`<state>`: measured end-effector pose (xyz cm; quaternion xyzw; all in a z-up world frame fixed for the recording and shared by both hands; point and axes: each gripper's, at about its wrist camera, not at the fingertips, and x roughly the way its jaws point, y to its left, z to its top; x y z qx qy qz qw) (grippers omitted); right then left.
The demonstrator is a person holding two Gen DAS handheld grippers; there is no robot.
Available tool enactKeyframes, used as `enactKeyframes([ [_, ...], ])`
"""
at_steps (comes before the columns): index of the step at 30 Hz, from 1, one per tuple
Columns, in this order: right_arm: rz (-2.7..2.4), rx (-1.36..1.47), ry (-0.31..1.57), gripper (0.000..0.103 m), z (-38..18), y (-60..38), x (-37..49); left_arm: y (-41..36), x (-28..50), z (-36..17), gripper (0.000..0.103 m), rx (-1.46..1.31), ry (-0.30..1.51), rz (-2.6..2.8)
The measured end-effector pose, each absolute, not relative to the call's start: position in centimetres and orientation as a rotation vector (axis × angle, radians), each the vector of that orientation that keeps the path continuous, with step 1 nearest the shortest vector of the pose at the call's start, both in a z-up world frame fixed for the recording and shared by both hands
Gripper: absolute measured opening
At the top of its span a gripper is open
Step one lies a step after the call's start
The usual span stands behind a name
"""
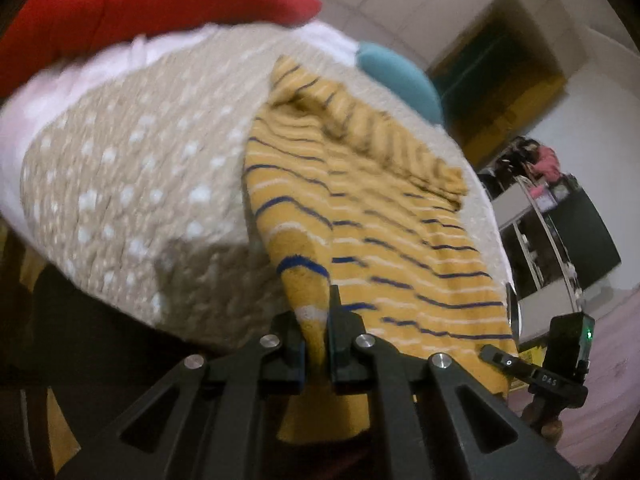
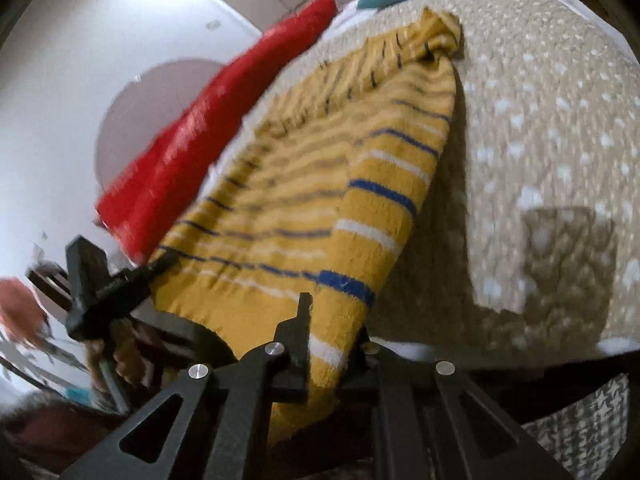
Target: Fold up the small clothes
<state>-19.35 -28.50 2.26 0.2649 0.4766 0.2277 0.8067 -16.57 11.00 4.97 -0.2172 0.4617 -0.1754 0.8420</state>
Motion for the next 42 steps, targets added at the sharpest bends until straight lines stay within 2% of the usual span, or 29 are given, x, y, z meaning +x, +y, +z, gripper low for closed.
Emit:
enactKeyframes([
  [7, 0.52, 0.612, 0.892, 0.009, 6.6, -30.2, -13.9, 11.9, -11.9, 8.6, 0.007, -0.481, 0.875, -0.376],
  [11, 0.498, 0.606, 0.809, 0.009, 9.4, -30.7, -9.1, 10.2, -6.8, 11.9, 0.007, -0.446, 0.805, -0.37],
  [15, 0.461, 0.639, 0.796, 0.009, 10.3, -31.4, -4.5, 8.9, -1.9, 13.0, 0.007, -0.461, 0.8, -0.364],
  [22, 0.424, 0.673, 0.835, 0.009, 9.7, -33.1, 3.8, 6.9, 7.1, 11.2, 0.007, -0.468, 0.895, -0.348],
  [28, 0.388, 0.811, 0.939, 0.014, 5.4, -35.5, 14.3, 6.8, 17.0, 7.3, 0.01, -0.611, 1.018, -0.34],
  [29, 0.38, 0.847, 0.954, 0.015, 4.4, -36.0, 15.7, 7.3, 18.3, 6.4, 0.012, -0.681, 1.036, -0.352],
  [31, 0.346, 0.902, 0.973, 0.024, 2.8, -36.9, 17.7, 7.9, 20.0, 5.4, 0.026, -0.776, 1.054, -0.367],
  [32, 0.329, 0.929, 0.974, 0.028, 2.1, -37.3, 18.5, 8.2, 20.6, 5.1, 0.029, -0.817, 1.047, -0.373],
  [34, 0.309, 0.976, 0.959, 0.046, 1.3, -38.1, 19.6, 8.8, 21.3, 5.1, 0.047, -0.855, 1.011, -0.388],
  [36, 0.281, 1.005, 0.939, 0.054, 0.9, -38.9, 20.5, 9.5, 21.5, 5.4, 0.061, -0.873, 0.968, -0.379],
  [37, 0.269, 1.015, 0.935, 0.055, 0.6, -39.2, 20.9, 9.9, 21.8, 5.6, 0.065, -0.884, 0.956, -0.369],
  [42, 0.234, 0.969, 0.942, 0.055, 0.9, -39.7, 22.1, 10.5, 21.9, 5.7, 0.065, -0.81, 0.985, -0.336],
])
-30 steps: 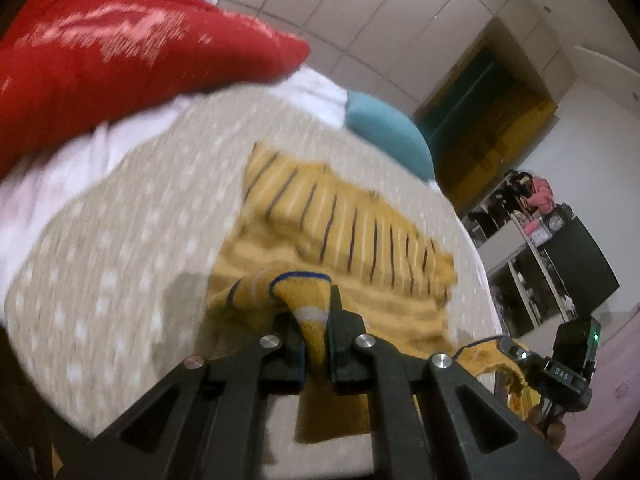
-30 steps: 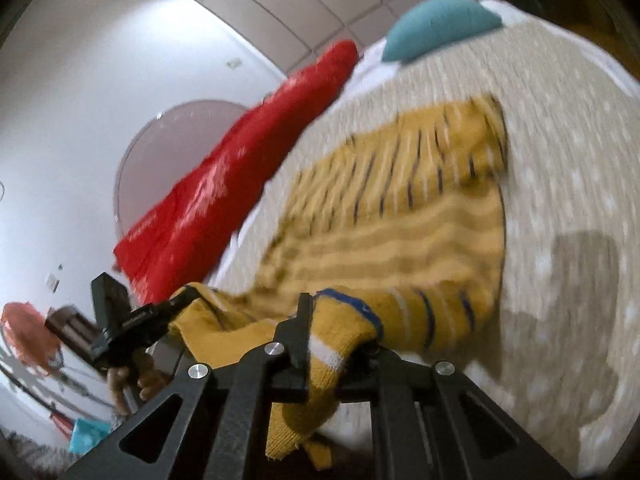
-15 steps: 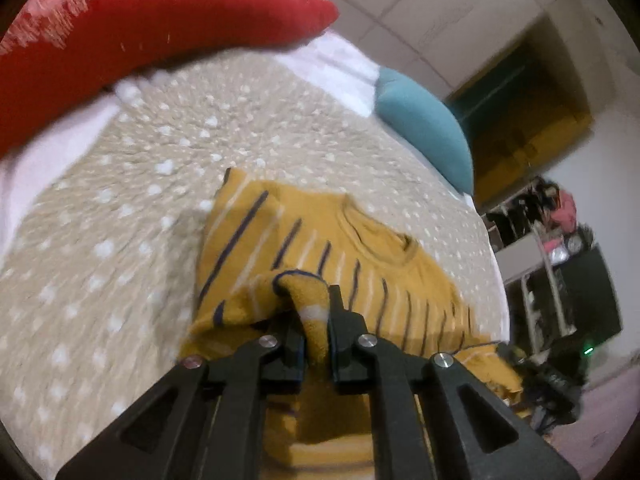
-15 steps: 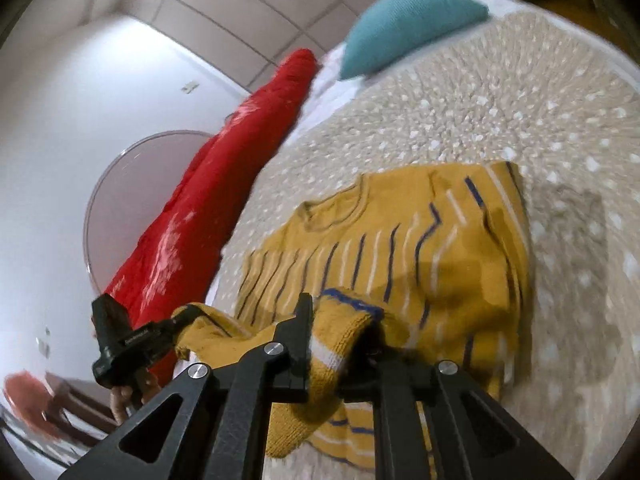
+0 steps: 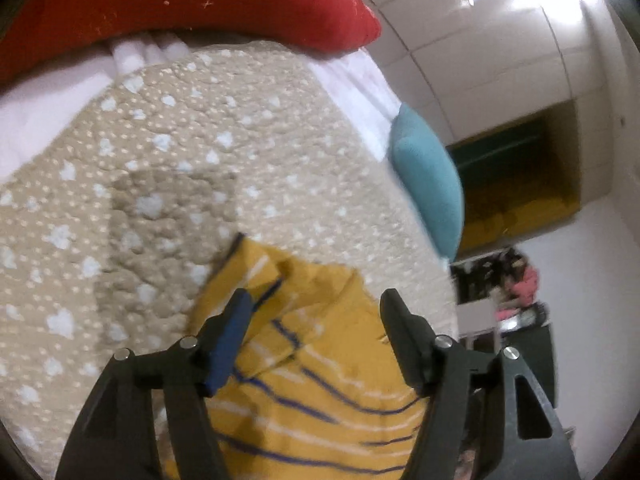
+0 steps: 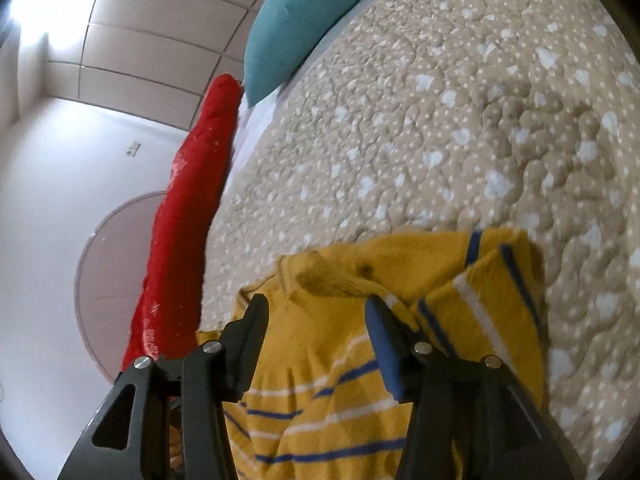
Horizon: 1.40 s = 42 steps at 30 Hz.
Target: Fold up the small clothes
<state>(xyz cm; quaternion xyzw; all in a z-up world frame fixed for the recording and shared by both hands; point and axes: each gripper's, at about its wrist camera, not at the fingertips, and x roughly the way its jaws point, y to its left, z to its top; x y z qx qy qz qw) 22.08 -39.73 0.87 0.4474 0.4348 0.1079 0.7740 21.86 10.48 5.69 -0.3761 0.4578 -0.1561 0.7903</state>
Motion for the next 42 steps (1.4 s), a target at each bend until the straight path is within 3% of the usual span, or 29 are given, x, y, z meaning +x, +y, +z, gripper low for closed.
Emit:
enactKeyframes([
  [8, 0.221, 0.631, 0.939, 0.059, 5.7, -38.2, 15.9, 8.6, 15.4, 7.4, 0.068, -0.334, 1.006, -0.347],
  [16, 0.159, 0.401, 1.019, 0.059, 3.1, -36.6, 8.5, 8.1, 11.2, 3.4, 0.069, 0.05, 1.101, -0.149],
  [20, 0.019, 0.418, 1.037, 0.059, 1.6, -39.7, 7.1, 11.9, 10.6, 4.6, 0.07, -0.088, 1.094, -0.056],
  [24, -0.025, 0.299, 0.948, 0.059, 5.2, -38.5, 5.5, 13.2, 8.3, 7.2, 0.07, 0.007, 1.003, 0.085],
  [27, 0.03, 0.267, 0.88, 0.06, 7.9, -36.7, 4.7, 13.7, 5.9, 8.5, 0.071, -0.113, 0.991, -0.022],
  [30, 0.12, 0.265, 0.853, 0.06, 9.4, -33.7, 5.1, 13.0, 3.5, 8.9, 0.081, -0.181, 0.947, -0.078],
  [32, 0.167, 0.254, 0.868, 0.059, 9.4, -31.0, 6.4, 11.8, 2.6, 8.0, 0.082, -0.212, 0.937, -0.096],
  [37, 0.251, 0.177, 0.937, 0.042, 7.8, -23.4, 10.1, 10.0, 0.5, 4.8, 0.082, -0.275, 0.973, -0.126],
  [42, 0.344, 0.102, 1.001, 0.033, 6.0, -15.4, 15.2, 10.6, -1.7, 3.8, 0.082, -0.321, 0.979, -0.168],
])
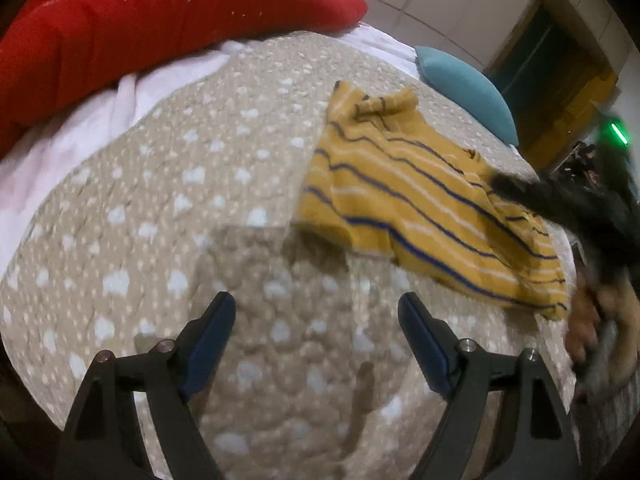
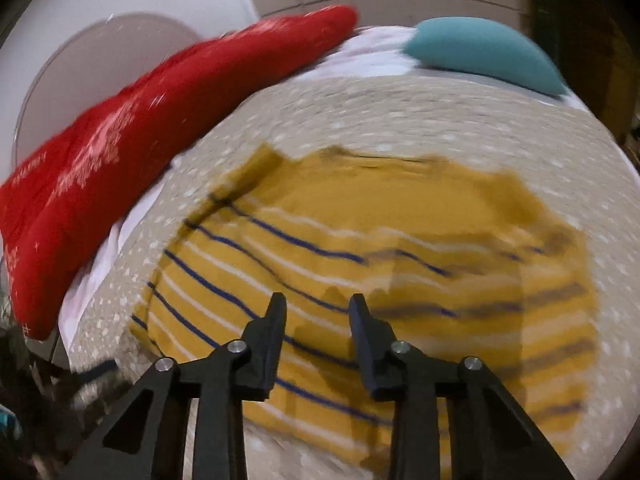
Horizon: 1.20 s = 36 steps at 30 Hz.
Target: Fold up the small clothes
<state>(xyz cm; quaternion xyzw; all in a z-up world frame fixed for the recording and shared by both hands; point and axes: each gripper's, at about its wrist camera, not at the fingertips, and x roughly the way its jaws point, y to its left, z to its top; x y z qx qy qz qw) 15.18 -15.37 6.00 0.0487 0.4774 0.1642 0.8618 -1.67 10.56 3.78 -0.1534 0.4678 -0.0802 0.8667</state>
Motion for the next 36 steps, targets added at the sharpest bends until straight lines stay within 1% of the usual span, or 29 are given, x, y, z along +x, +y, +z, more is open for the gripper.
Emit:
enactKeyframes([
  [6, 0.319, -0.039, 1.025, 0.033, 3.8, -7.0, 23.0, 12.2, -2.9, 3.9, 0.082, -0.326, 0.949, -0.204],
  [10, 0.288, -0.148, 1.074, 0.033, 1.6, -2.3, 27.7, 13.3, -3.2, 3.8, 0.082, -0.34, 0.943, -0.23],
  [13, 0.255, -0.23, 1.059, 0.032, 0.8, 0.4, 29.4, 13.6, -3.4, 3.9, 0.082, -0.344, 0.938, -0.233],
  [16, 0.255, -0.265, 1.073, 0.032, 1.0, 0.8, 29.8, 13.8, -3.6, 4.1, 0.082, -0.345, 0.936, -0.227],
  [19, 0.299, -0.176, 1.029, 0.032, 3.6, -1.4, 28.2, 14.0, -4.1, 4.6, 0.082, -0.348, 0.929, -0.209],
  [24, 0.286, -0.059, 0.984, 0.033, 6.4, -9.8, 23.8, 13.5, -5.0, 5.3, 0.082, -0.342, 0.918, -0.205],
  [28, 0.136, -0.011, 1.043, 0.035, 5.2, -18.5, 23.0, 12.5, -5.4, 5.6, 0.082, -0.345, 0.925, -0.221],
  [31, -0.026, 0.138, 1.103, 0.035, 3.2, -26.5, 23.1, 11.9, -5.7, 5.7, 0.082, -0.34, 0.934, -0.225],
  [32, -0.085, 0.198, 1.114, 0.035, 2.3, -29.4, 23.1, 11.7, -6.0, 5.8, 0.082, -0.335, 0.937, -0.22],
  [33, -0.114, 0.245, 1.109, 0.031, 1.9, -31.3, 22.9, 11.6, -6.1, 6.0, 0.082, -0.332, 0.937, -0.216],
  [34, -0.123, 0.319, 1.093, 0.024, 1.9, -33.4, 22.4, 11.6, -5.9, 6.0, 0.082, -0.328, 0.936, -0.212],
  [35, -0.115, 0.374, 1.081, 0.022, 2.2, -34.4, 21.9, 11.5, -6.2, 6.2, 0.082, -0.322, 0.933, -0.206],
  [36, -0.113, 0.405, 1.067, 0.023, 2.7, -35.0, 21.3, 11.4, -6.5, 6.5, 0.082, -0.315, 0.931, -0.2],
])
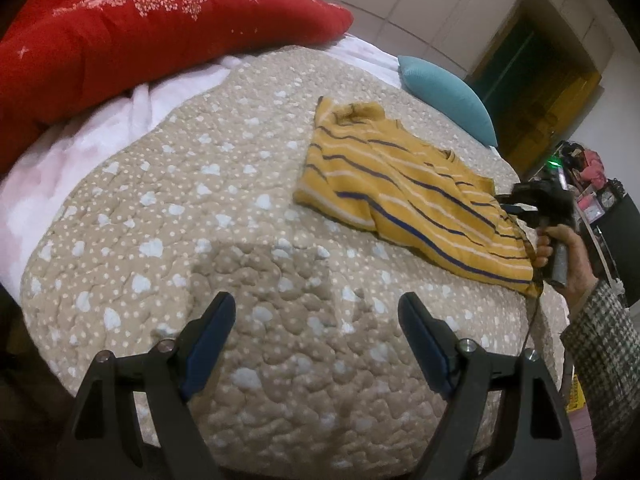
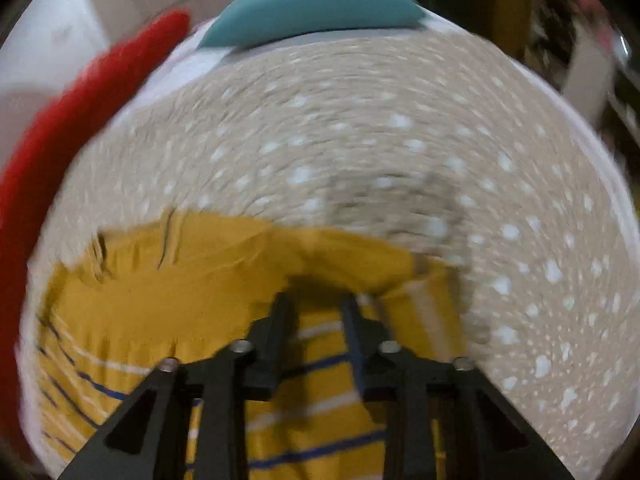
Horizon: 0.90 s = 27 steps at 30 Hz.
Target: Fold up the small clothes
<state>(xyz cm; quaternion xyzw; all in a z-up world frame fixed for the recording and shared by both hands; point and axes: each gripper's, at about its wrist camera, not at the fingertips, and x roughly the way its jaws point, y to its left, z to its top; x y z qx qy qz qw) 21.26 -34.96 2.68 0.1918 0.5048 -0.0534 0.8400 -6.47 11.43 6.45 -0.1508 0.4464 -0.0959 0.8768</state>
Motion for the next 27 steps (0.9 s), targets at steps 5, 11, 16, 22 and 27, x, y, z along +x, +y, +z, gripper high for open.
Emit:
enactKeyframes([
  [5, -0.064, 0.357, 0.973, 0.052, 6.3, -35.8, 15.8, 10.5, -7.3, 6.8, 0.082, -0.3, 0.935, -0.194],
  [11, 0.063, 0.448, 1.009, 0.07, 5.2, -37.8, 8.8, 7.1, -7.6, 6.5, 0.082, -0.266, 0.968, -0.247],
  [16, 0.134, 0.579, 1.033, 0.071, 2.0, -37.8, 6.6, 4.6, -8.3, 7.0, 0.082, -0.213, 0.975, -0.284],
  [22, 0.24, 0.565, 1.023, 0.009, 2.3, -36.9, 5.8, 5.4, -8.9, 8.4, 0.082, -0.181, 0.953, -0.231],
  [27, 0.018, 0.391, 1.061, 0.009, 3.2, -40.1, 4.9, 8.0, -7.7, 7.3, 0.082, -0.254, 0.971, -0.158],
])
